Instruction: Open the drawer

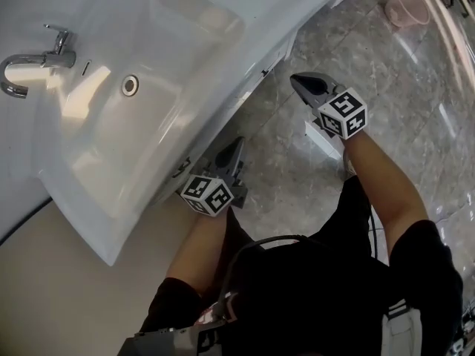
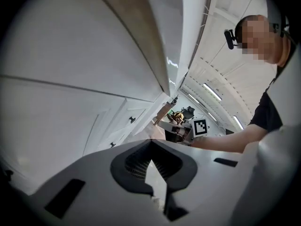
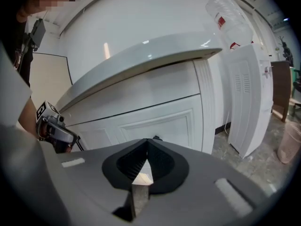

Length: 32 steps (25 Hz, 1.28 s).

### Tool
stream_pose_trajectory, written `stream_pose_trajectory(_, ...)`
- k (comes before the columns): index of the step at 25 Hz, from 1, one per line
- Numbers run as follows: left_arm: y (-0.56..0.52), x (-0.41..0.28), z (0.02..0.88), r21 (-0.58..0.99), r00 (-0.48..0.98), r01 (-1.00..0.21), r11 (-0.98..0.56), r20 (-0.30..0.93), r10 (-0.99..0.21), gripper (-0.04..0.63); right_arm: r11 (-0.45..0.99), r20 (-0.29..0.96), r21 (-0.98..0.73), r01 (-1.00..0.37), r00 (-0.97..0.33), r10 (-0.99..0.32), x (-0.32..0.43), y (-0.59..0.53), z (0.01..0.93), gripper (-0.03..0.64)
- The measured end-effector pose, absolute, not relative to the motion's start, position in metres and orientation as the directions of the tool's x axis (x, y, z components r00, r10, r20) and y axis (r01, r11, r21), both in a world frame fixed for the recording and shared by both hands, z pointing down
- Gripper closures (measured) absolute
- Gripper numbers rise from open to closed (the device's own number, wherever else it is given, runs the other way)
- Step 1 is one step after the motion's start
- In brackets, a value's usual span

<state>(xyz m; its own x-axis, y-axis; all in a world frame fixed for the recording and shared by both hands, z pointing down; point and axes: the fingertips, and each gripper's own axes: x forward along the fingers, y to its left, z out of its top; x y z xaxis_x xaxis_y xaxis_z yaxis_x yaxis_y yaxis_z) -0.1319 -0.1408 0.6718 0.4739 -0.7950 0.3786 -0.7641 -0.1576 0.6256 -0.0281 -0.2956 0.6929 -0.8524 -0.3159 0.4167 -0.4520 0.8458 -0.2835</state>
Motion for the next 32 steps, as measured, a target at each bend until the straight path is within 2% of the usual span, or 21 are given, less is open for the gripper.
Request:
stream_pose_trajectory(14, -0.175, -0.102, 0.761, 0.584, 0.468, -0.791, -0.182, 0.385, -0.796, 0.595, 0.864, 0.409, -0.262, -0.430, -0.860, -0.304, -0.023, -0.299, 0.784, 0.611)
stream_pose_trajectory(22, -0.185, -0.099, 0.808, 0.561, 0.482, -0.803, -0.203, 0.409, -0.775, 0.595, 0.879, 0.418, -0.260, -0.400, -0.867, -0.271, -0.047, -0.298, 0.838, 0.601)
stream_pose_trajectory(28, -0.192, -0.107, 0.840, 0.550, 0.480, -0.811, -0.200, 0.428, -0.766, 0.595, 0.873, 0.434, -0.278, -0.401, -0.863, -0.258, -0.071, -0.307, 0.888, 0.583)
stream_pose_trajectory(32, -0.196, -0.107, 0.854, 0.551, 0.488, -0.809, -0.204, 0.438, -0.755, 0.595, 0.872, 0.475, -0.270, -0.409, -0.844, -0.249, -0.085, -0.315, 0.924, 0.535)
